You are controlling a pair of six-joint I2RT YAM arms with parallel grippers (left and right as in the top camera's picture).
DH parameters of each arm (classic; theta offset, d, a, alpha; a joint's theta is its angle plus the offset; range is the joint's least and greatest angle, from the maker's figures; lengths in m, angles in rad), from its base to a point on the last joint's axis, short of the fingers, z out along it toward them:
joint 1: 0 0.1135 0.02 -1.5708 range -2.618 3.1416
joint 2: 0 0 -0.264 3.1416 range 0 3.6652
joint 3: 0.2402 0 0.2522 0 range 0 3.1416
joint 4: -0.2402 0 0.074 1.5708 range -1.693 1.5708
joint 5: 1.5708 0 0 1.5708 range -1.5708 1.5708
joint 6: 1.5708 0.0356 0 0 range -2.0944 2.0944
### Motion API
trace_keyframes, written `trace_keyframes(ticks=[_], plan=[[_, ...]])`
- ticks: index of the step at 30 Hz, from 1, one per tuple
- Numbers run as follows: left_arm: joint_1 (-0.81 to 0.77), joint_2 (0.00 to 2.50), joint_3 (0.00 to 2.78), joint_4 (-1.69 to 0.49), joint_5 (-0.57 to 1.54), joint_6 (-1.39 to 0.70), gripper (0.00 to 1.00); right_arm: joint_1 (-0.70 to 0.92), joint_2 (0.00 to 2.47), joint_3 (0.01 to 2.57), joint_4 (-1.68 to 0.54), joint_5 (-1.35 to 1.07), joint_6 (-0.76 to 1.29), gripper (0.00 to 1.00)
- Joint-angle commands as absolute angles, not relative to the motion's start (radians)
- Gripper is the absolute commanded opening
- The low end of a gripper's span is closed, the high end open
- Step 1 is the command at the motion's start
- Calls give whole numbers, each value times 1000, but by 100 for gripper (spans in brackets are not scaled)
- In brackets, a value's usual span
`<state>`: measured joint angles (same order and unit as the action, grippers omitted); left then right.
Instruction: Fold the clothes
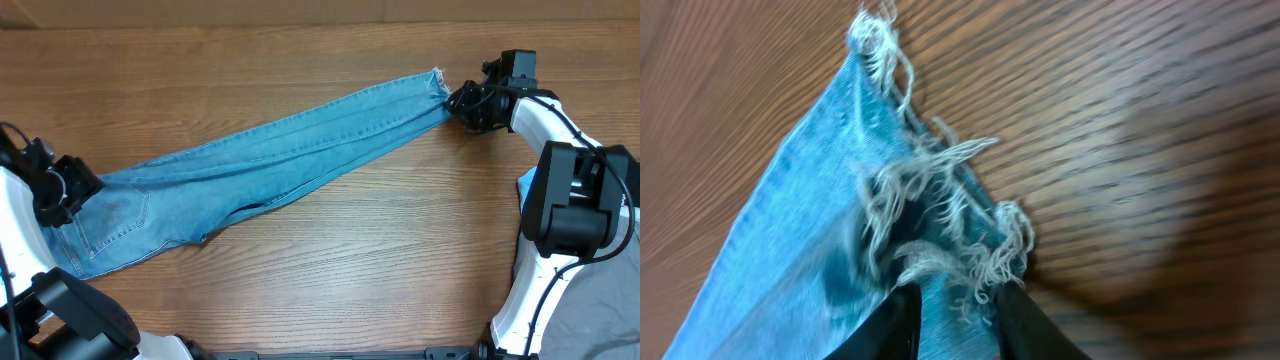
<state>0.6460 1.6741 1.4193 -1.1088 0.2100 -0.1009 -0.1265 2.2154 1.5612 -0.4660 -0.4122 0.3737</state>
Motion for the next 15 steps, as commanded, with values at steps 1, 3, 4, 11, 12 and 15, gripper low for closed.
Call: trace_keyframes(ticks=[1, 3, 4, 11, 12, 15], plan=[[599, 1674, 1440, -1111, 198, -81, 61, -117, 2220, 1560, -479, -476, 378, 40], [582, 1674, 1440, -1112, 189, -81, 61, -125, 2220, 1560, -472, -541, 385, 40], [574, 1674, 1440, -1112, 182, -81, 61, -129, 2220, 1560, -459, -585, 385, 40], [549, 1674, 1439, -1112, 169, -81, 61, -108, 2220, 1560, -406, -574, 425, 36], [549, 1674, 1438, -1112, 169, -81, 61, -96, 2221, 1560, -414, -526, 439, 42], [549, 1674, 1437, -1116, 169, -81, 61, -66, 2225, 1560, -455, -416, 489, 43]])
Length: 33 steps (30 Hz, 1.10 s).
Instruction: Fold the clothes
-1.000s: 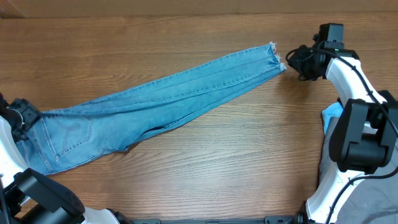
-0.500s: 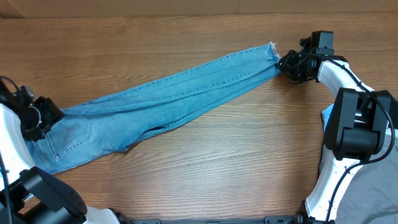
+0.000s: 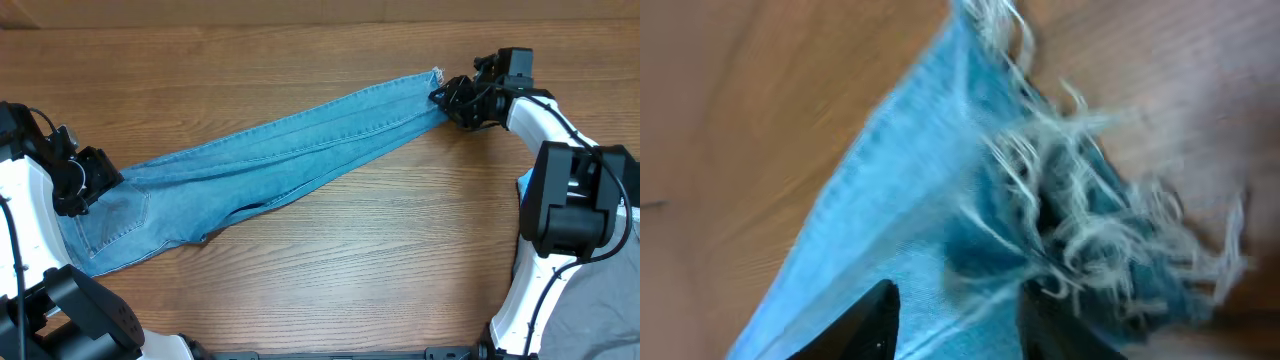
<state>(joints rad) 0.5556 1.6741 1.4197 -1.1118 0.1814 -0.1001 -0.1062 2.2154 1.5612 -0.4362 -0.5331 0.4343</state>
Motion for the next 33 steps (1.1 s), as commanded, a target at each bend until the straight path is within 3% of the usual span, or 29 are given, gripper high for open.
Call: trace_keyframes(ticks=[1, 2, 6, 8, 9, 10, 12, 14, 18, 26, 33], plan=[[549, 1674, 1437, -1118, 168, -81, 61, -60, 2226, 1560, -463, -406, 499, 44], [549, 1674, 1437, -1119, 169, -81, 61, -54, 2227, 1560, -467, -400, 499, 49], [549, 1674, 1437, -1118, 169, -81, 61, -36, 2228, 1560, -434, -405, 513, 49], [549, 1674, 1437, -1118, 169, -81, 61, -22, 2228, 1560, -318, -466, 571, 28], [549, 1674, 1437, -1118, 169, -81, 61, -21, 2228, 1560, -250, -532, 570, 27], [549, 1674, 1437, -1119, 169, -81, 61, -21, 2228, 1560, -121, -664, 570, 28], [549, 1674, 1437, -1119, 169, -81, 61, -21, 2228, 1560, 83, -834, 599, 41], [549, 1674, 1437, -1121, 169, -81, 61, -22, 2226, 1560, 157, -847, 685, 54], [549, 1674, 1437, -1126, 165, -73, 64, -49, 2226, 1560, 61, -828, 696, 58], [549, 1674, 1437, -1132, 147, -70, 67, -198, 2226, 1560, -281, -780, 463, 58], [549, 1674, 1436, -1134, 150, -70, 68, -233, 2235, 1559, -499, -530, 264, 62]])
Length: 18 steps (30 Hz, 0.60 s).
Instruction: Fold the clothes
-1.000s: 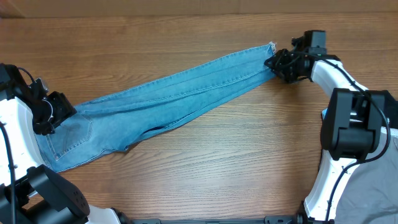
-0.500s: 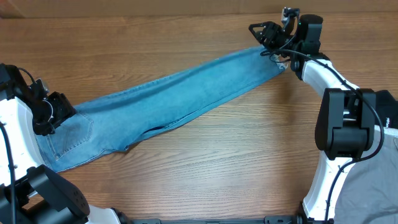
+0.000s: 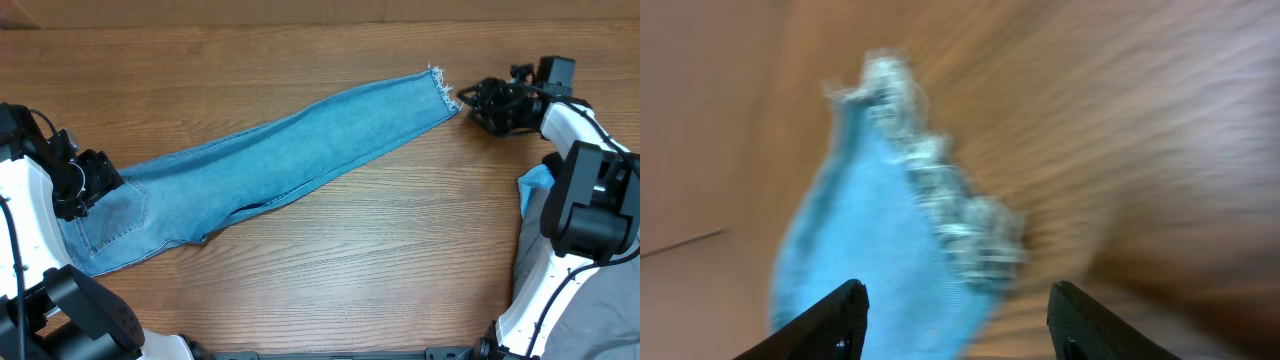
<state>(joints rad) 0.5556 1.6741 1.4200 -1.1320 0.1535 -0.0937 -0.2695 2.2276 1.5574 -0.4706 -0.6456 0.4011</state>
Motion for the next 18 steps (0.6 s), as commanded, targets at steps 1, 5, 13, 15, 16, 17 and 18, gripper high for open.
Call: trace_keyframes(ticks=[1, 5, 13, 15, 16, 17, 18], plan=[[549, 1674, 1436, -1134, 150, -70, 68, -222, 2238, 1559, -505, -513, 257, 62], [549, 1674, 1436, -1145, 150, -70, 68, -155, 2270, 1558, -492, -463, 253, 61], [549, 1674, 1436, -1171, 150, -58, 69, -82, 2305, 1567, -446, -355, 254, 4], [549, 1674, 1436, -1171, 150, -58, 69, -113, 2278, 1582, -501, -324, 254, 4], [549, 1674, 1436, -1171, 150, -58, 69, -131, 2263, 1588, -529, -309, 254, 4], [549, 1674, 1436, -1170, 150, -58, 69, -153, 2243, 1594, -560, -286, 255, 4], [549, 1674, 1436, -1169, 150, -59, 69, -182, 2218, 1600, -602, -236, 274, 4]])
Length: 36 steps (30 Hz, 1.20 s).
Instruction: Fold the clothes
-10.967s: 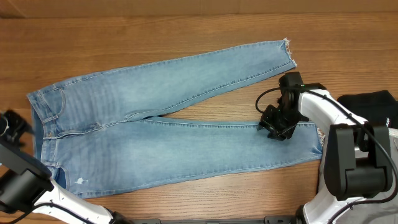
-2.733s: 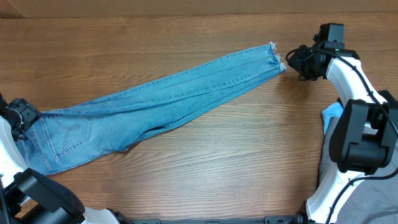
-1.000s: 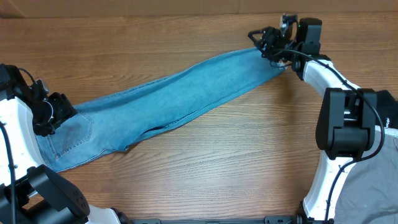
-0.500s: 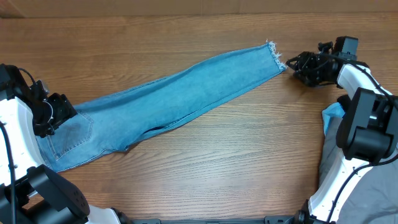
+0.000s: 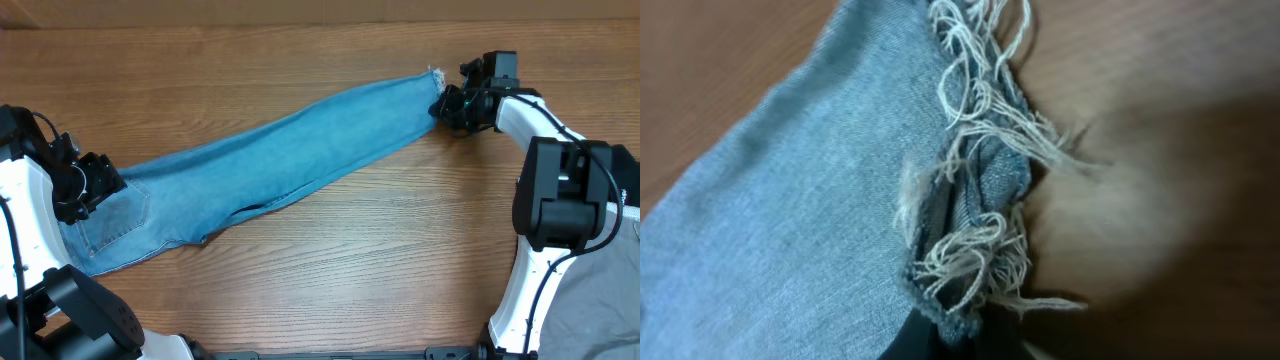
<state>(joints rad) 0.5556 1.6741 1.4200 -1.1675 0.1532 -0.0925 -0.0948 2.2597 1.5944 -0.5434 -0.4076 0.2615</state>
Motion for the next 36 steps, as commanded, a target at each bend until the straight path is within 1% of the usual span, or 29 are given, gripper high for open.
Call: trace_keyframes(ticks=[1, 3, 5, 7, 8, 9, 10, 11, 12, 15, 16, 17, 18, 20, 22, 25, 26, 30, 31, 34, 36], plan=[[549, 1674, 1436, -1168, 151, -59, 69, -228, 2183, 1605, -662, -155, 333, 4], [549, 1674, 1436, -1166, 159, -59, 69, -305, 2127, 1606, -765, -123, 423, 4], [549, 1674, 1436, -1158, 170, -56, 68, -349, 2099, 1606, -822, -181, 419, 4], [546, 1674, 1431, -1142, 215, -24, 62, -381, 2083, 1606, -899, -203, 419, 4], [543, 1674, 1426, -1135, 220, -19, 60, -389, 2081, 1606, -928, -203, 419, 9], [535, 1675, 1413, -1118, 218, -18, 58, -396, 2078, 1606, -955, -203, 414, 28], [529, 1675, 1402, -1101, 218, -17, 55, -400, 2077, 1606, -968, -203, 411, 36], [516, 1675, 1375, -1061, 223, -12, 46, -407, 2070, 1606, -987, -203, 408, 40], [506, 1675, 1351, -1026, 233, 3, 39, -412, 2063, 1606, -1001, -204, 409, 43], [444, 1676, 1220, -828, 289, 73, 19, -420, 2013, 1606, -1041, -203, 413, 45], [426, 1678, 1182, -766, 285, 99, 17, -421, 1996, 1606, -1052, -204, 413, 45], [413, 1680, 1155, -720, 270, 112, 11, -421, 1982, 1606, -1064, -204, 413, 45], [395, 1687, 1102, -617, 207, 107, 6, -420, 1943, 1606, -1095, -205, 412, 45], [389, 1701, 1058, -507, 145, 96, 5, -413, 1899, 1606, -1133, -235, 381, 46], [401, 1744, 1040, -413, 49, 60, 4, -397, 1851, 1606, -1179, -299, 358, 46], [429, 1825, 1040, -353, -62, 14, 7, -355, 1816, 1606, -1232, -365, 319, 45], [451, 1877, 1041, -342, -86, -8, 7, -316, 1813, 1606, -1258, -370, 298, 45], [496, 1949, 1041, -349, 4, -8, 7, -190, 1813, 1574, -1251, -368, 252, 45], [503, 1953, 1041, -349, 47, -8, 7, -123, 1814, 1550, -1218, -369, 235, 35], [506, 1946, 1051, -358, 112, -8, 10, 12, 1815, 1476, -1114, -373, 234, 25], [505, 1942, 1064, -380, 144, -8, 11, 105, 1817, 1411, -1035, -418, 220, 20]])
